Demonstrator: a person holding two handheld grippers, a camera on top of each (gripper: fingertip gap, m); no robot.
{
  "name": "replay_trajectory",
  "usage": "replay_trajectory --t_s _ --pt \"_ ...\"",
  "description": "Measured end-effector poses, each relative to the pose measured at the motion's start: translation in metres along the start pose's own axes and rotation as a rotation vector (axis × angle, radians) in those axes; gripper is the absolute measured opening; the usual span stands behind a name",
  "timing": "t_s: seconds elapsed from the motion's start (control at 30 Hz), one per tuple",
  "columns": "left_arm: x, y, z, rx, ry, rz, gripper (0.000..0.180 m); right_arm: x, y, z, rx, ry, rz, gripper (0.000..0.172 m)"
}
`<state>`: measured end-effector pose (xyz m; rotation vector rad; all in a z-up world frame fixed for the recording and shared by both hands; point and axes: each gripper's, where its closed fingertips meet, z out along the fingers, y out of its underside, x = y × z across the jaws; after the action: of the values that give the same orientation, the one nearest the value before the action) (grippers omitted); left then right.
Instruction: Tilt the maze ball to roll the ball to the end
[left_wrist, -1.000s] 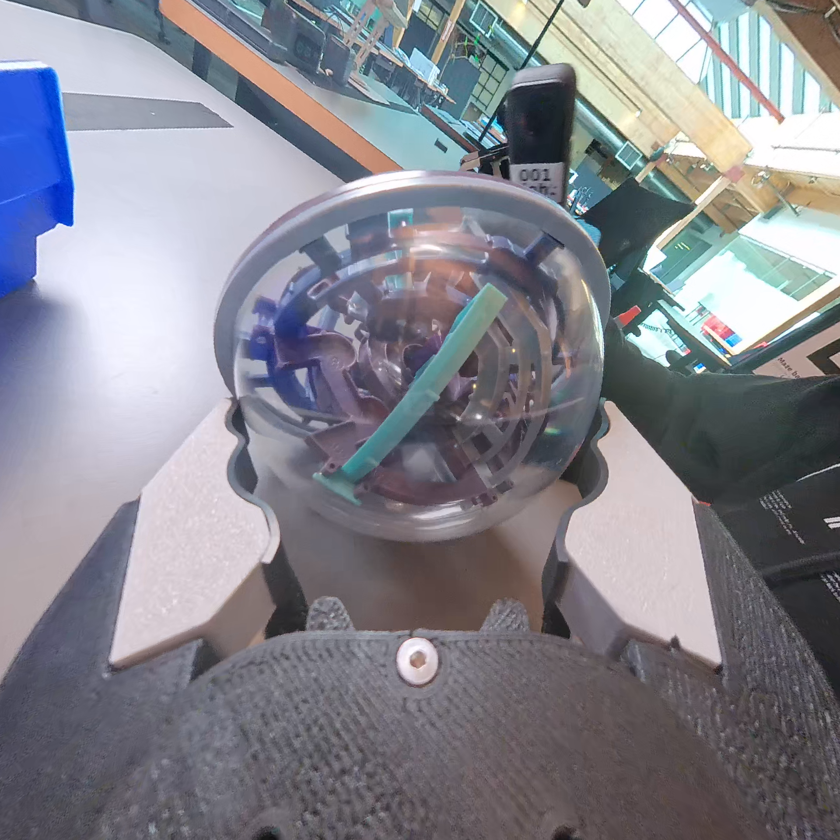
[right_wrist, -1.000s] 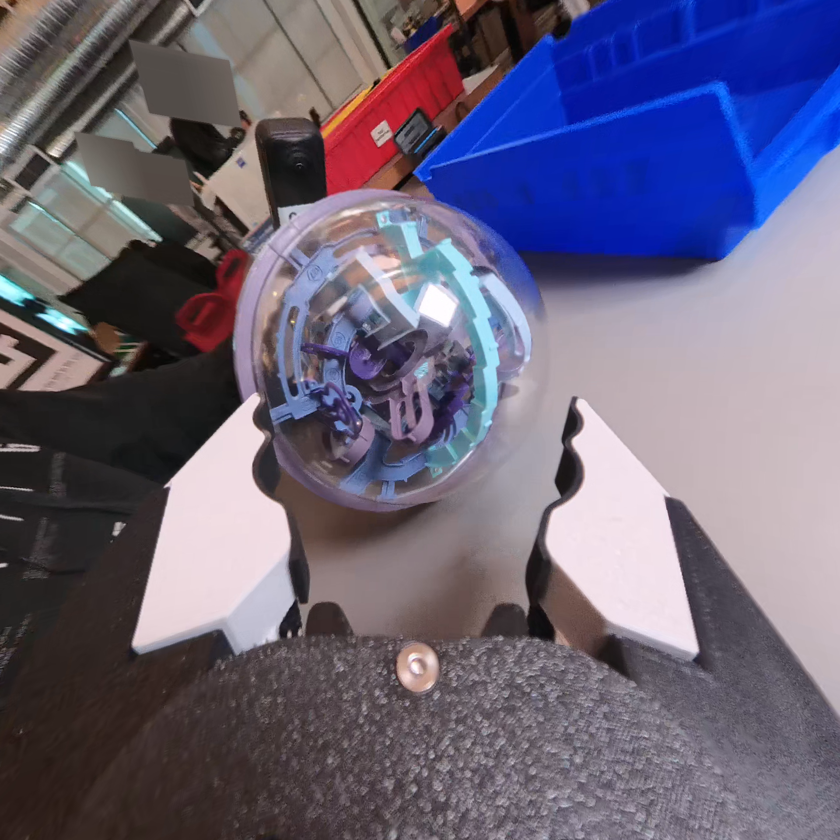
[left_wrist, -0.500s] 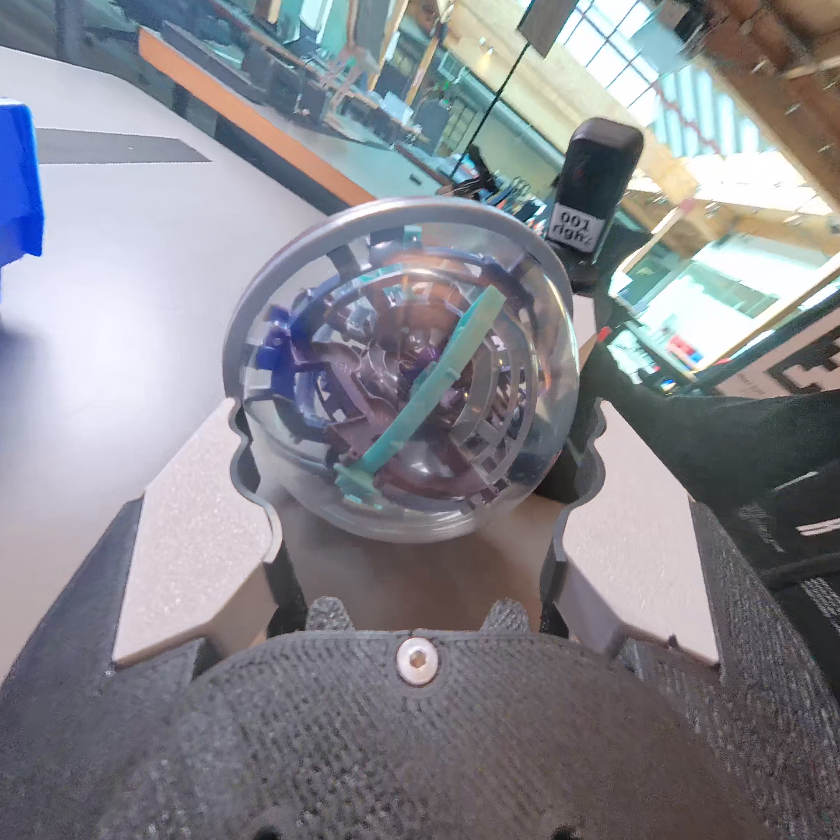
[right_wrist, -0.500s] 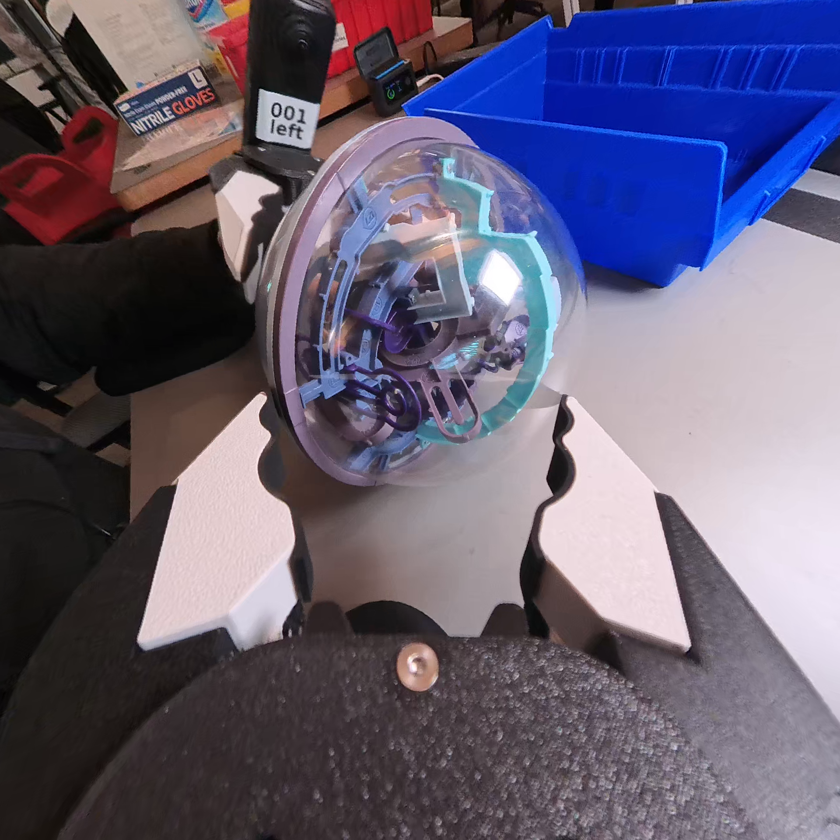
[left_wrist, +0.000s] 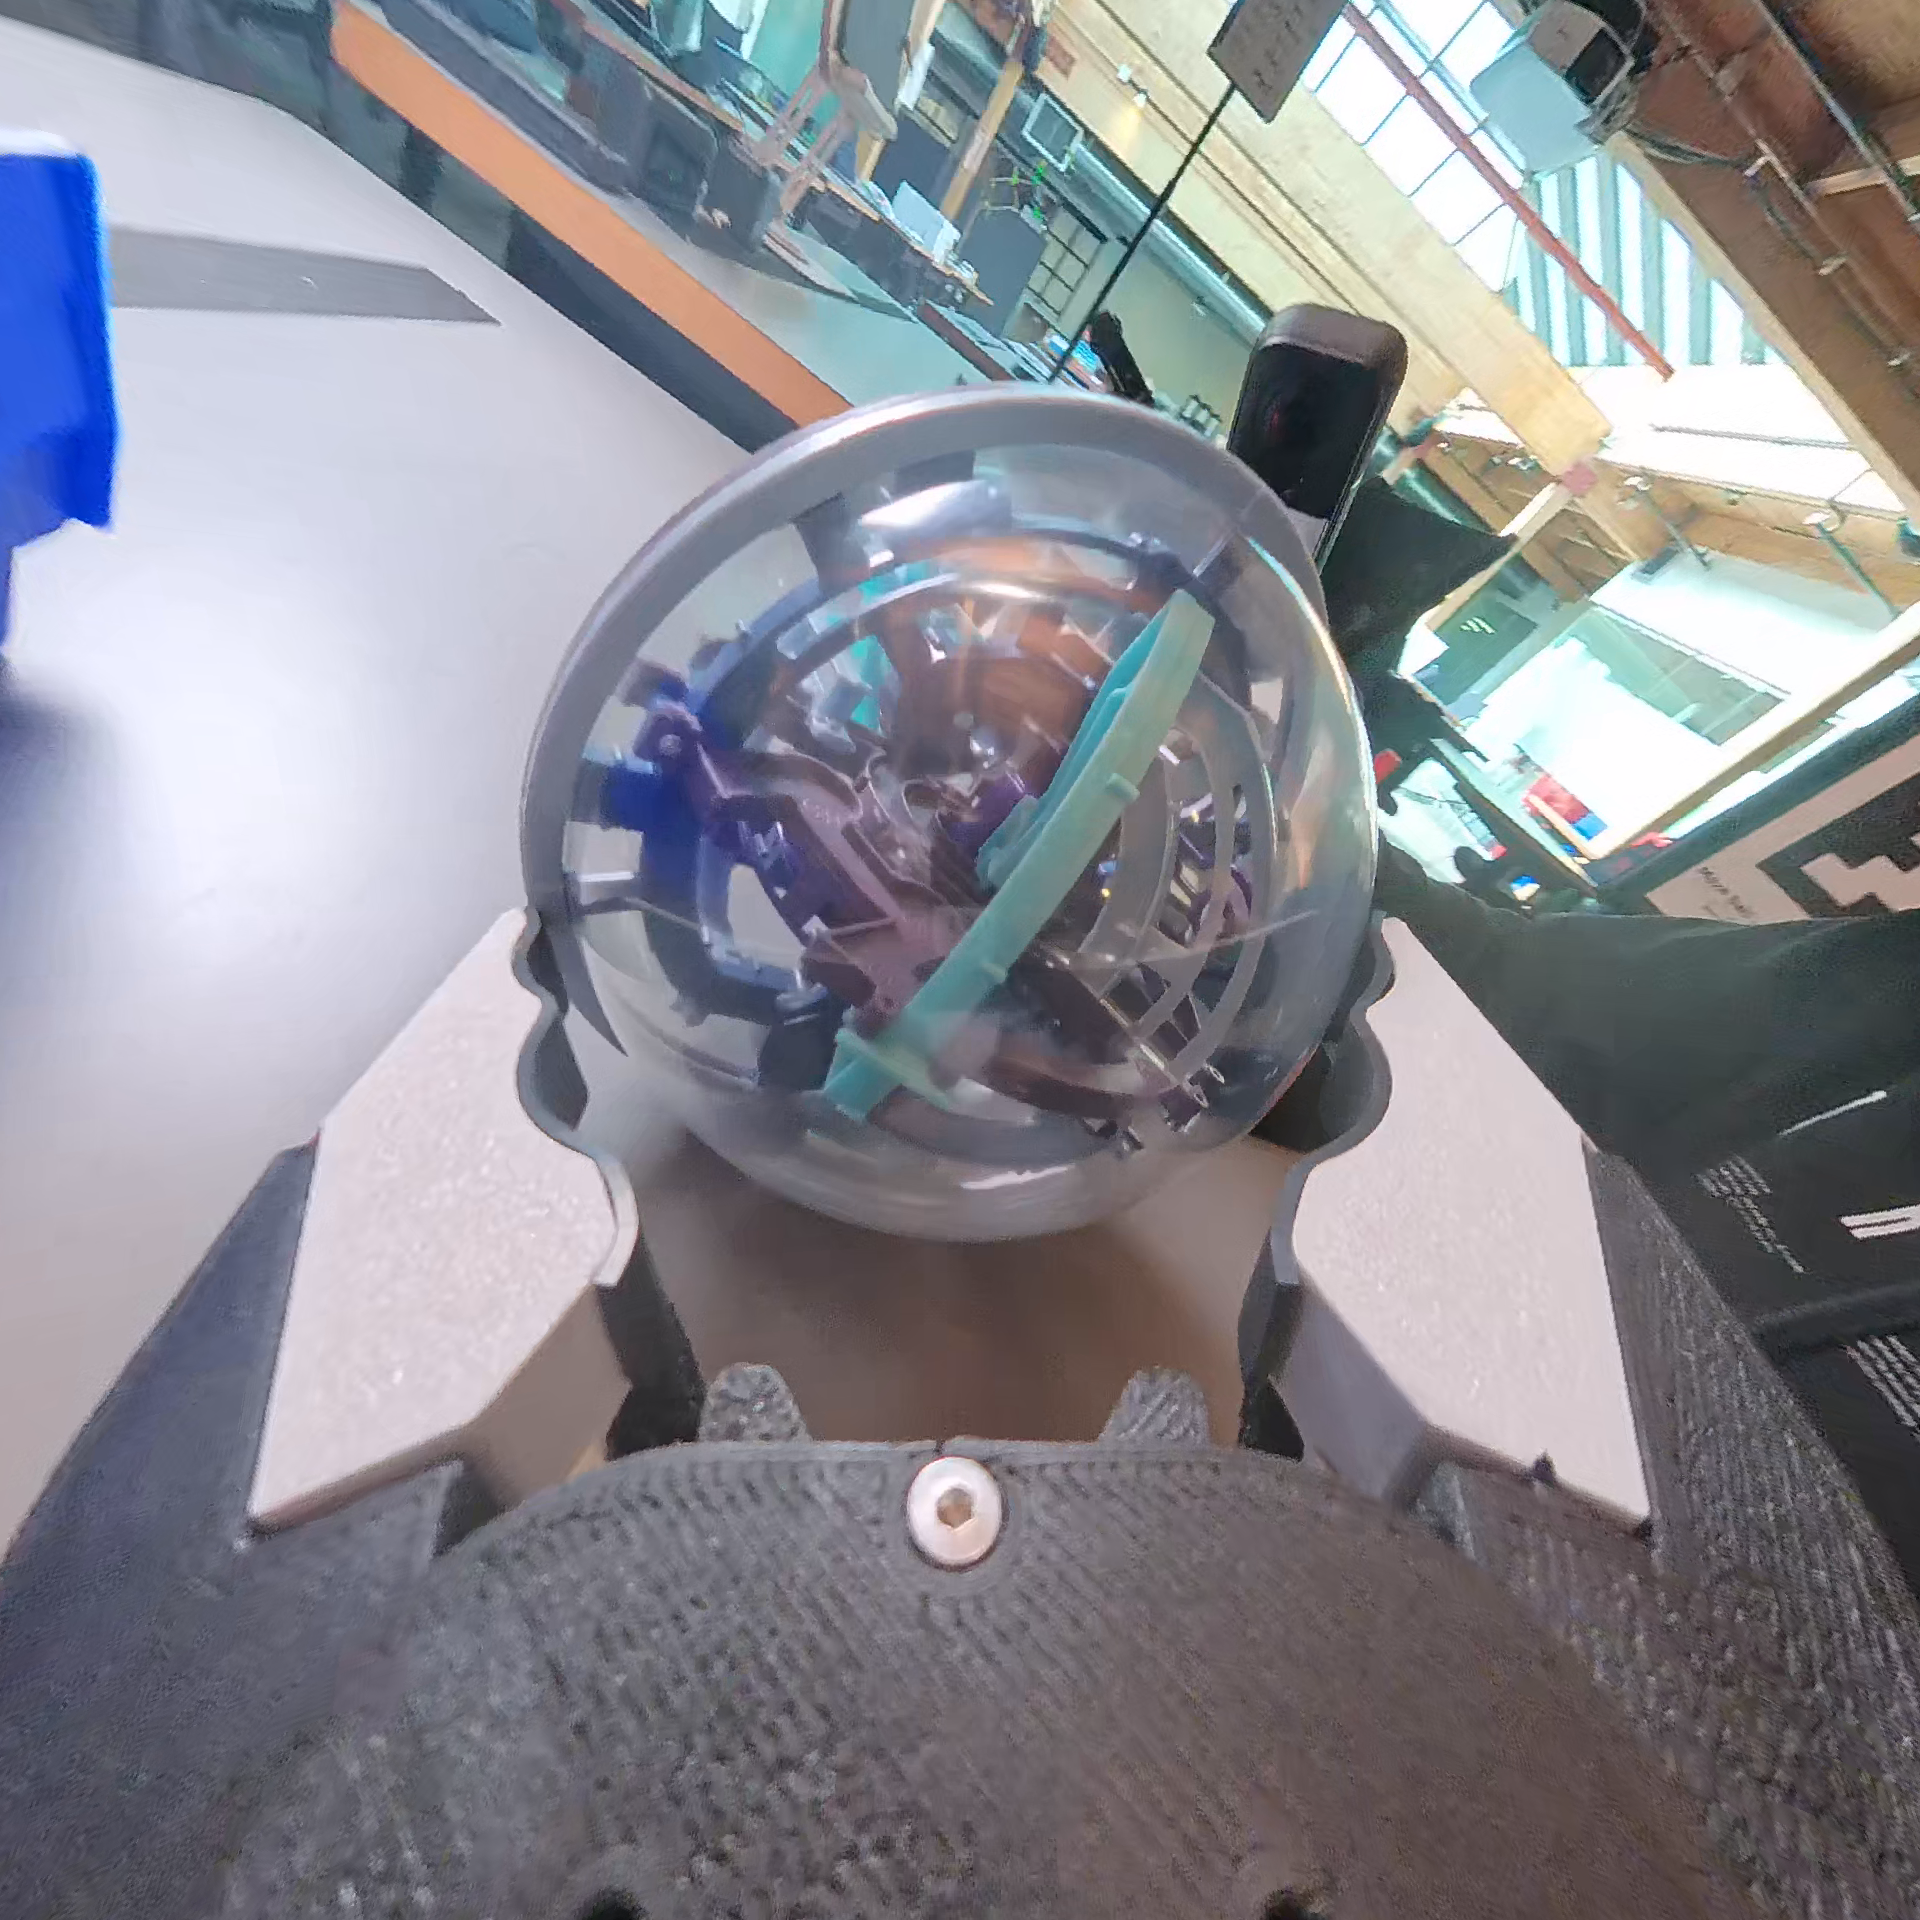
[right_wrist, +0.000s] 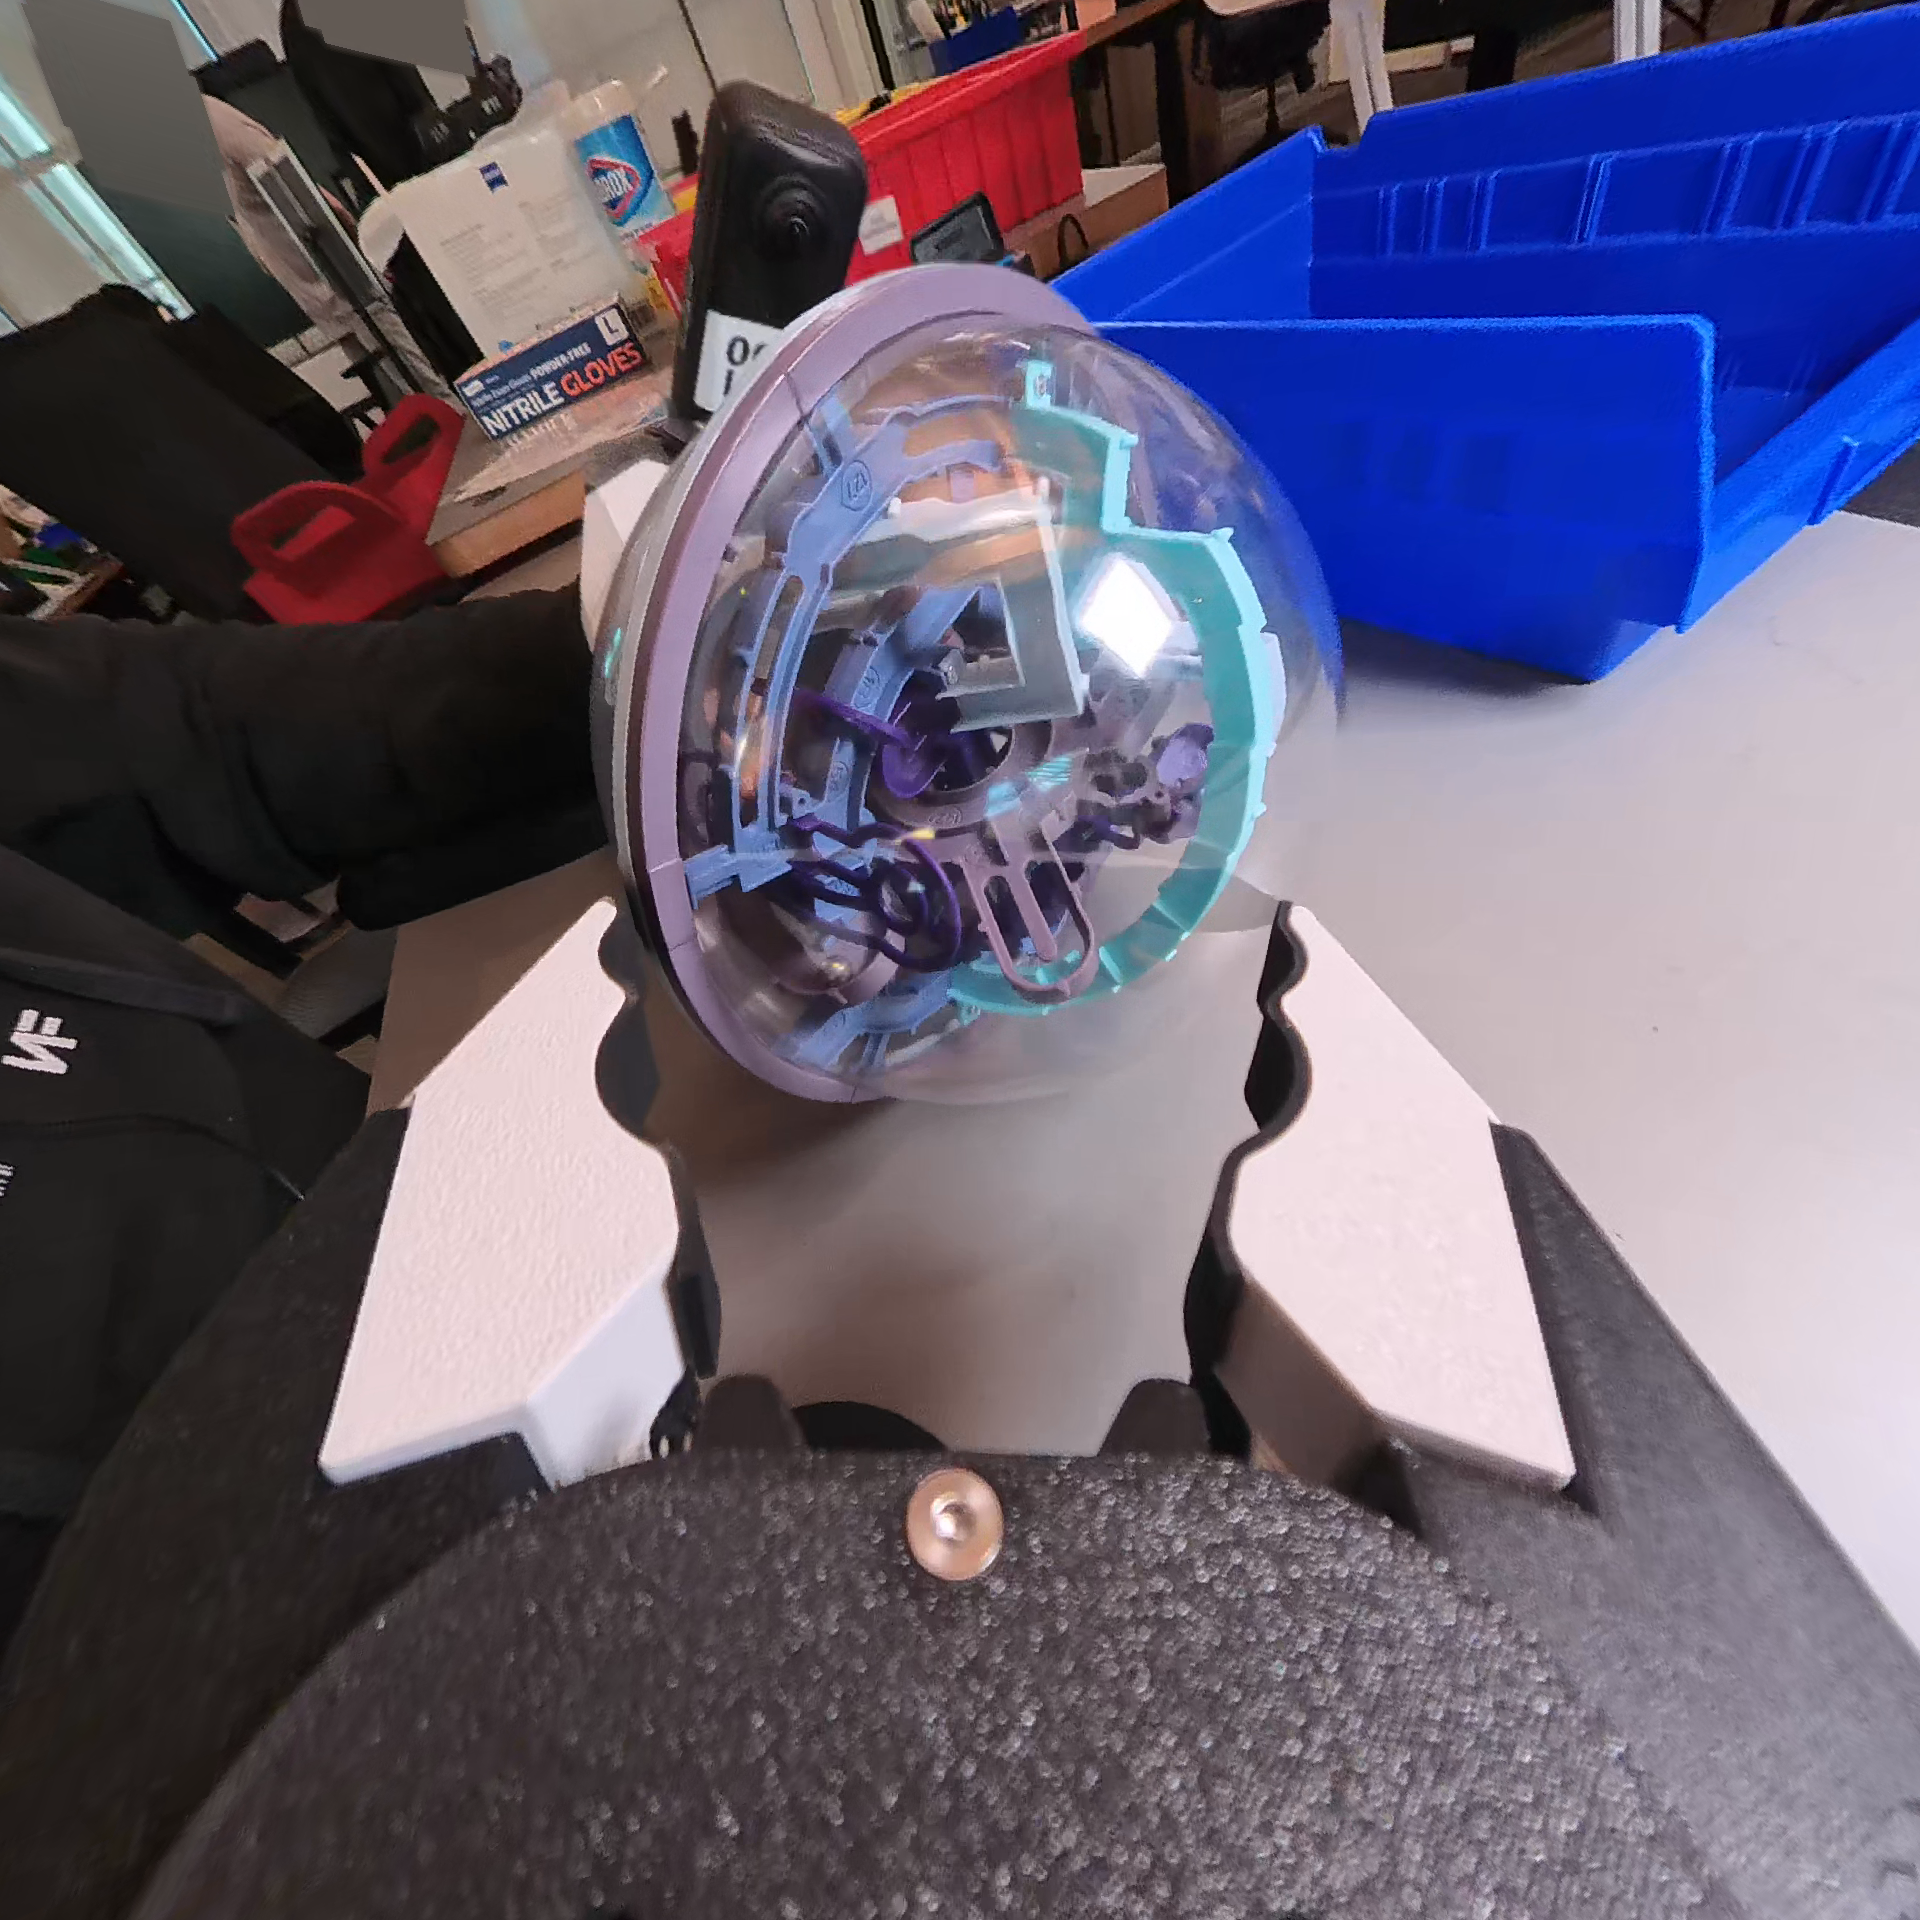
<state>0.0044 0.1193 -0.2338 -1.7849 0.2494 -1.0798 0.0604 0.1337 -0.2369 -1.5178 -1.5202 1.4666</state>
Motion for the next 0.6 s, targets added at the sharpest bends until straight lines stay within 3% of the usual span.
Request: replay_trajectory --t_s 0.6 --pt "0.039 -0.031 -0.022 0.132 -0.013 0.182 0.138 -0.031 -0.068 -0.004 0.123 -0.027 -0.271 0.116"
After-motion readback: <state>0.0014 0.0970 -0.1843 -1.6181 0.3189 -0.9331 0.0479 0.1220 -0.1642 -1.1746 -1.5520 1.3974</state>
